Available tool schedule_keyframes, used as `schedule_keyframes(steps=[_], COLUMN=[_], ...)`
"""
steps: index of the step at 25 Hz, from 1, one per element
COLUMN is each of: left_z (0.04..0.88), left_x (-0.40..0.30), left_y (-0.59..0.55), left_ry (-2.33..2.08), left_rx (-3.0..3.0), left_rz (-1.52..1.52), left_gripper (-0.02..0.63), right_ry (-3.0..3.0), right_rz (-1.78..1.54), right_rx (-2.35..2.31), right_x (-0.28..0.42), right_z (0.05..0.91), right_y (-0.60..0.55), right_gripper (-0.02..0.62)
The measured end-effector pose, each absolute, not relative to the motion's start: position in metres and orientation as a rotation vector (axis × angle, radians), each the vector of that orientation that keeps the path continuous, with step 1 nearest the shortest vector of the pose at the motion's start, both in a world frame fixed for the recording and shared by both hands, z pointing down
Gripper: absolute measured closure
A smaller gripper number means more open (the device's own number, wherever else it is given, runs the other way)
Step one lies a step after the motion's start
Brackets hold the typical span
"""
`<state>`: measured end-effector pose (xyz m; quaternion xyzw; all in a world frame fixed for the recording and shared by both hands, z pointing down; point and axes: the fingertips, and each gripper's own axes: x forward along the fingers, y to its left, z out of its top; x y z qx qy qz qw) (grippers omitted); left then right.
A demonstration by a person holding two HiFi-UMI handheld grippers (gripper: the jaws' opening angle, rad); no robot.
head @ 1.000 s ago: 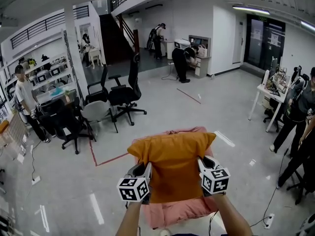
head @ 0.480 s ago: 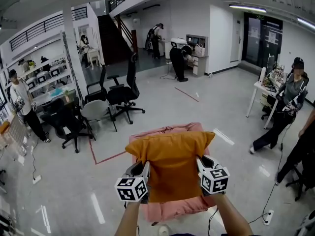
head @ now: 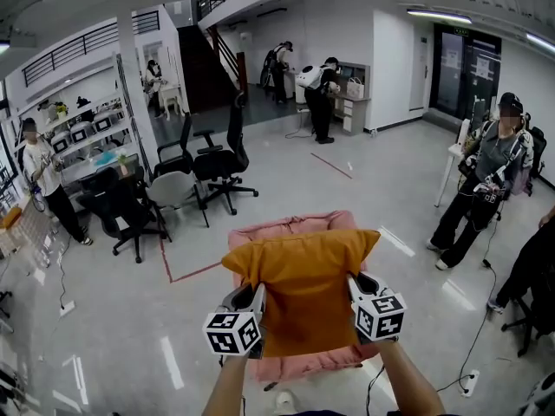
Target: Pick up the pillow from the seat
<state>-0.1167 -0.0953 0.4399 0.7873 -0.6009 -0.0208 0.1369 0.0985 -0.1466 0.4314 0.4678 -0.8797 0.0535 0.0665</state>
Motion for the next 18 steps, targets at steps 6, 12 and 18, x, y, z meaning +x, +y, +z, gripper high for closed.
schedule_keyframes(steps=[6,12,18], left_z=[0.443,0.441,0.443], left_x=[-0.108,-0.098,-0.088], left_y=[-0.080,-0.070,-0.058], left_ry=[-1.745,-1.742,-1.737], left_rx=[2.271,2.272,2.271], left_rz=[-0.060,-0.068,-0.073], left_gripper=[0.551,0.551,0.551], right_ry=[-2.653,-2.655,-2.656], right_rz=[0.171,0.169,0.178], right_rx=[1.406,1.410,1.416], right_x=[0.107,0.117,0.128], right_z=[0.436,0.434,0.436], right_y=[-0.131,-0.122,-0.107], right_gripper=[0.554,0.554,0.554])
